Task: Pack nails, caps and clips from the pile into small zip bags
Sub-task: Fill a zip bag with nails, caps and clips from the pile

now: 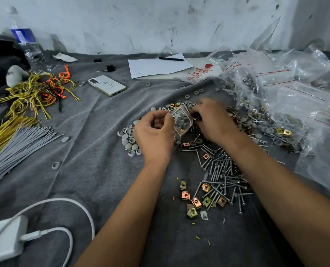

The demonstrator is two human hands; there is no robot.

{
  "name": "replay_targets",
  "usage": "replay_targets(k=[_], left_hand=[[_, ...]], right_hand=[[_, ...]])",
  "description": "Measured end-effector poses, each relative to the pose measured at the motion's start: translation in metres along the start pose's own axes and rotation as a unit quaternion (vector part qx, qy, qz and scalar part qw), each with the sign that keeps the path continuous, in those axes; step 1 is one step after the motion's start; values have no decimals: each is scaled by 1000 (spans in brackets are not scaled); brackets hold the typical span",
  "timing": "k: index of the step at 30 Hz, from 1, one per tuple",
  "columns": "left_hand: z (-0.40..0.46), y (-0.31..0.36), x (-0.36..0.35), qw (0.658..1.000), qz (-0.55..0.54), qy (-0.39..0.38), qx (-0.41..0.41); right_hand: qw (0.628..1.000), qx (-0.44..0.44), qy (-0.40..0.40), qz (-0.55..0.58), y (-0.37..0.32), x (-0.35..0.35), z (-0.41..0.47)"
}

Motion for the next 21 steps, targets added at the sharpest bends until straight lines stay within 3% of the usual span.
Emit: replay_targets(k=[10,17,21], left_hand=[[2,-3,-2,1000,21,-8,5],[-1,-1,-9,998,44,-42,-12],[-7,2,-21,993,66,-93,-33]], right_hand=[[999,-10,19,49,12,7,-30],[946,-117,118,279,45,30,-64],[934,-98,140,314,39,35,-73]])
Point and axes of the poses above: each hand's wrist, its own z-axis towards the middle knuckle, its own x-axis out of the back of the hand, y = z × x, the point moved 10 cm from there along z, towards the middle knuckle, and after that the axes turned 2 degrees about -z, right-handed, at the moved point
